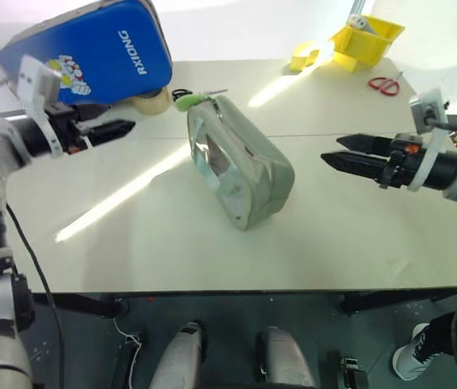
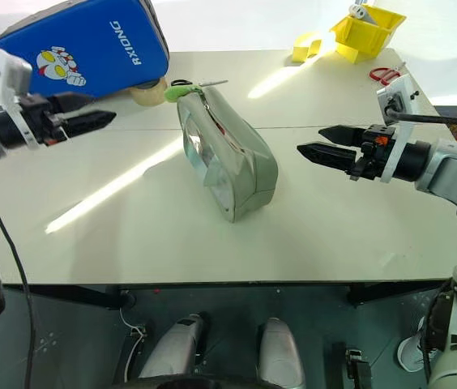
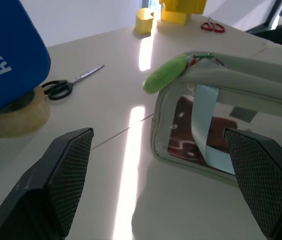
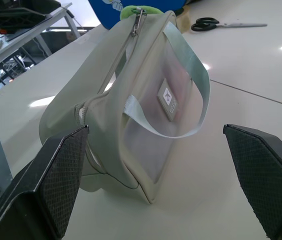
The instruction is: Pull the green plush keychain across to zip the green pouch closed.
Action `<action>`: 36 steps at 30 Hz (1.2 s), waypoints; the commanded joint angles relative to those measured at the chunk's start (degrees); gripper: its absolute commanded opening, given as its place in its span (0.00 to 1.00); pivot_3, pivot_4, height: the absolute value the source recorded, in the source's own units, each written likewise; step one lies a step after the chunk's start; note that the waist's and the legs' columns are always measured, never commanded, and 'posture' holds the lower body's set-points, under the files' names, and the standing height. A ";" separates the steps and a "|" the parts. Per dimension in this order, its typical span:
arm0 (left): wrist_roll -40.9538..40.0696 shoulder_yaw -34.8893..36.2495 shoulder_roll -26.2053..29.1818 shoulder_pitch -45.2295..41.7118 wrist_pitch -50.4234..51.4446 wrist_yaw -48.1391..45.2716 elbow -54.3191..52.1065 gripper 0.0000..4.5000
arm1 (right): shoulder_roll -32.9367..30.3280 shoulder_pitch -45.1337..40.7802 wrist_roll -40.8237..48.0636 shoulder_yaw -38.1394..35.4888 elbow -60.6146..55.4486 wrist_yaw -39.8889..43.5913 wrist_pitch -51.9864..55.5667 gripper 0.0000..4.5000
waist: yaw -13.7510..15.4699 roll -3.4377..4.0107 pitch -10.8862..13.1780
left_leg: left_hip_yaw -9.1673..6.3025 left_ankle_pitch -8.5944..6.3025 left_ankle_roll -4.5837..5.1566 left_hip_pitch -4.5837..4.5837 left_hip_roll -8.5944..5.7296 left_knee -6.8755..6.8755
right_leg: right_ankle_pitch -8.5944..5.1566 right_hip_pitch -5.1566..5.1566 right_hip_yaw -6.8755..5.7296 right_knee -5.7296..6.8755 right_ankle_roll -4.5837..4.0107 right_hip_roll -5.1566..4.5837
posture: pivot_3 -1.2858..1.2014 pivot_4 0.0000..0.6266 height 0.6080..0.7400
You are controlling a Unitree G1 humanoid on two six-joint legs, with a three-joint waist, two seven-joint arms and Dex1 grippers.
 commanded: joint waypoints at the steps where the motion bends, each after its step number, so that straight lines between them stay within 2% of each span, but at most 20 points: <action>1: 0.47 -0.20 1.06 1.66 -1.58 -1.69 -0.85 0.98 | -0.61 0.67 0.45 -0.37 -3.08 -0.39 -1.36 1.00 | -0.07 0.00 0.00 | 0.00 0.00 0.00 0.00 0.00 0.00 | 0.00 -0.02 0.00 0.01 0.00 0.00 | 0.52 0.24 1.00; 12: 1.57 -2.19 1.48 3.61 -2.22 -3.01 -5.14 0.98 | -1.48 0.56 0.96 1.71 -5.62 -0.06 -1.72 1.00 | 0.10 -0.09 0.09 | 0.00 0.01 0.00 -0.07 0.01 0.08 | 0.00 -0.06 0.00 0.06 0.00 0.00 | 0.52 0.24 1.00; 24: 2.09 -4.81 -0.06 4.24 -4.56 -5.71 -8.74 0.98 | -0.08 -1.04 1.79 4.13 -9.54 -4.21 -0.80 1.00 | 0.07 -0.09 0.09 | 0.00 0.01 -0.01 -0.07 0.01 0.10 | 0.01 -0.06 0.01 0.08 0.00 0.00 | 0.52 0.24 1.00; 31: -0.42 -6.13 -1.23 5.99 -4.45 -9.33 -15.31 0.98 | -1.41 0.94 -1.63 9.31 -14.59 -4.14 -3.49 1.00 | -0.07 -0.09 0.09 | 0.01 0.01 0.00 -0.07 0.01 0.17 | 0.01 -0.05 0.01 0.10 0.00 0.00 | 0.52 0.24 1.00; 36: -0.03 -7.09 -0.74 6.60 -4.53 -10.55 -16.87 0.98 | 1.26 0.57 -4.91 12.63 -14.35 -6.81 -5.68 1.00 | 0.01 -0.09 0.09 | -0.01 0.01 0.00 -0.07 0.02 0.22 | 0.02 -0.04 0.01 0.15 -0.01 0.01 | 0.52 0.24 1.00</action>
